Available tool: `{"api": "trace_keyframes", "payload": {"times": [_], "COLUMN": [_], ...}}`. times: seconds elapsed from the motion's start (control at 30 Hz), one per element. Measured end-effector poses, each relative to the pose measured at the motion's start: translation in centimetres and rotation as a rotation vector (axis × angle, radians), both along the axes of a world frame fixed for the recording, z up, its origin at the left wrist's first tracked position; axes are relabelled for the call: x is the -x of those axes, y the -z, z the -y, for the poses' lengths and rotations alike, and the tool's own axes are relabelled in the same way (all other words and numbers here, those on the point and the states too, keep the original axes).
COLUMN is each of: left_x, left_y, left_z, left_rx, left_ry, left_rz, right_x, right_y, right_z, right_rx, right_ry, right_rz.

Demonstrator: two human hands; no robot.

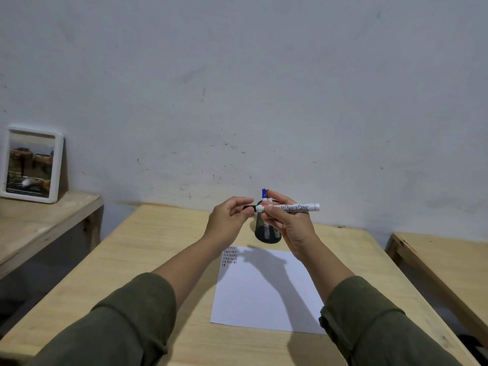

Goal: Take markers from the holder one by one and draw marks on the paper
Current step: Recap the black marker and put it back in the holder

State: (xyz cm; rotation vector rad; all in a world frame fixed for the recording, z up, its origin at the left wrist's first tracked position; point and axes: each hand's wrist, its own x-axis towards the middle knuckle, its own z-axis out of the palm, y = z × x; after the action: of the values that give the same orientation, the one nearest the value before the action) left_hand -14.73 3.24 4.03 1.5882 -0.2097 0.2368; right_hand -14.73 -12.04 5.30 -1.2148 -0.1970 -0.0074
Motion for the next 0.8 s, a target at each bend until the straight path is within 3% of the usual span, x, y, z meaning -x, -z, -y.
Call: {"api": "trace_keyframes", "payload": {"times": [0.1, 0.2, 0.53, 0.67, 0.8], "left_x": [0.0, -0.2, -0.4, -0.2, -0.6], "left_y": [0.0, -0.2, 0.4, 0.8, 0.8], "left_z": [0.2, 0.4, 1.1, 0.9, -0.1], "left_rx": [0.172, 0.22, -0.091, -0.09, -0.082], "left_ry": [0.099, 0.112, -0.091, -0.094, -0.03], "left_rz": [-0.204, -0.276, -0.064, -0.046, -0.044], "right_x": [0.1, 0.2, 0.7, 0.6, 0.6], "right_y": [-0.2, -0.2, 0.6, 1.2, 0.8], "right_z": [0.1, 0.3, 0.1, 0.0, 0.3], "right_rx": [0.027, 0.053, 0.021, 0.063, 0.053], "right_ry": [-0.002, 0.003, 0.037, 0.047, -0.079], "right_rz": [0.026, 0.037, 0.019, 0.018, -0.002]}}
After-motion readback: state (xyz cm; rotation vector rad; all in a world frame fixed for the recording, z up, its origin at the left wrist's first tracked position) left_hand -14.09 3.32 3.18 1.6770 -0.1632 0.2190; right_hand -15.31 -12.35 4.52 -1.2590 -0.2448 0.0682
